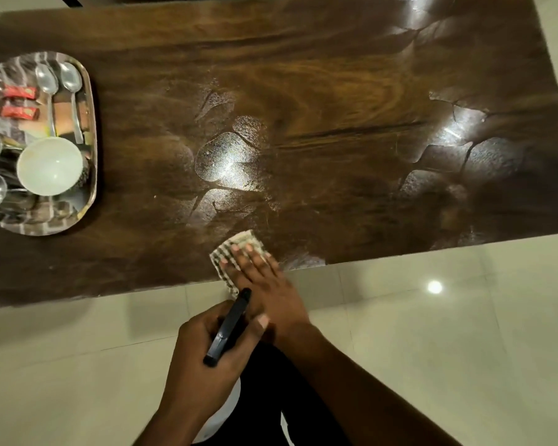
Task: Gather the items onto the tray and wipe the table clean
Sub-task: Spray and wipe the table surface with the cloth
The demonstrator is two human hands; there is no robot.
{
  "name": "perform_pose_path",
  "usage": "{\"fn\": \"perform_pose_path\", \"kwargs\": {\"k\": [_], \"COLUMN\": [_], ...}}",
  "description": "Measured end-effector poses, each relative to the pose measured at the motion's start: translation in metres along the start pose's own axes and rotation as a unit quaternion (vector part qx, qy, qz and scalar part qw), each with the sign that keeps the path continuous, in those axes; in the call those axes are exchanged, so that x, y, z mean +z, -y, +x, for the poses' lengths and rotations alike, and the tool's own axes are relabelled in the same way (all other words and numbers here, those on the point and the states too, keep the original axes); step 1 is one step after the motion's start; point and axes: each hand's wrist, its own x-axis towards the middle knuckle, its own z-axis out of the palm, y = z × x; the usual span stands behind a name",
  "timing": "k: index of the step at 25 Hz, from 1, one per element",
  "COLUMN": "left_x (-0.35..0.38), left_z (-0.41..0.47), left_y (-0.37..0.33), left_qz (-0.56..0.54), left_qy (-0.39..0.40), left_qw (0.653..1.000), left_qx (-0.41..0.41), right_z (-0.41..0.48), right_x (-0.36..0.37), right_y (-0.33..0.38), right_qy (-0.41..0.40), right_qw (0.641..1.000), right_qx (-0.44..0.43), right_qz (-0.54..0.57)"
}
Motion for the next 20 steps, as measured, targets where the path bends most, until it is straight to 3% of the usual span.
{"fn": "perform_pose_path", "kwargs": {"k": [2, 5, 8, 11, 13, 15, 18, 20], "left_x": [0.001, 0.002, 0.005, 0.004, -0.002, -0.009, -0.026, -0.037], "left_z": [-0.003, -0.005, -0.006, -0.008, -0.009, -0.012, -0.016, -0.012], "left_y": [0.007, 0.011, 0.016, 0.022, 0.025, 0.028, 0.025, 0.019], "left_qz": [-0.005, 0.010, 0.012, -0.001, -0.017, -0.027, -0.024, -0.029], "left_qy": [0.005, -0.002, -0.020, -0.022, -0.033, -0.053, -0.121, -0.153], "left_qw": [1.000, 1.000, 1.000, 1.000, 0.999, 0.998, 0.992, 0.987], "left_qx": [-0.006, -0.016, -0.020, -0.010, -0.009, -0.015, -0.041, -0.045], "right_z": [-0.023, -0.073, -0.108, -0.089, -0.060, -0.030, 0.002, 0.014], "right_x": [0.004, -0.002, -0.012, -0.010, -0.001, 0.017, 0.025, 0.015], "right_y": [-0.031, -0.104, -0.156, -0.138, -0.092, -0.031, 0.050, 0.059], "right_qy": [-0.060, -0.145, -0.242, -0.305, -0.286, -0.230, -0.102, -0.015], "right_qw": [0.997, 0.976, 0.916, 0.854, 0.869, 0.912, 0.985, 0.999], "right_qx": [0.037, 0.162, 0.307, 0.397, 0.378, 0.315, 0.121, 0.004], "right_qz": [-0.009, 0.012, 0.085, 0.139, 0.145, 0.124, 0.073, 0.051]}}
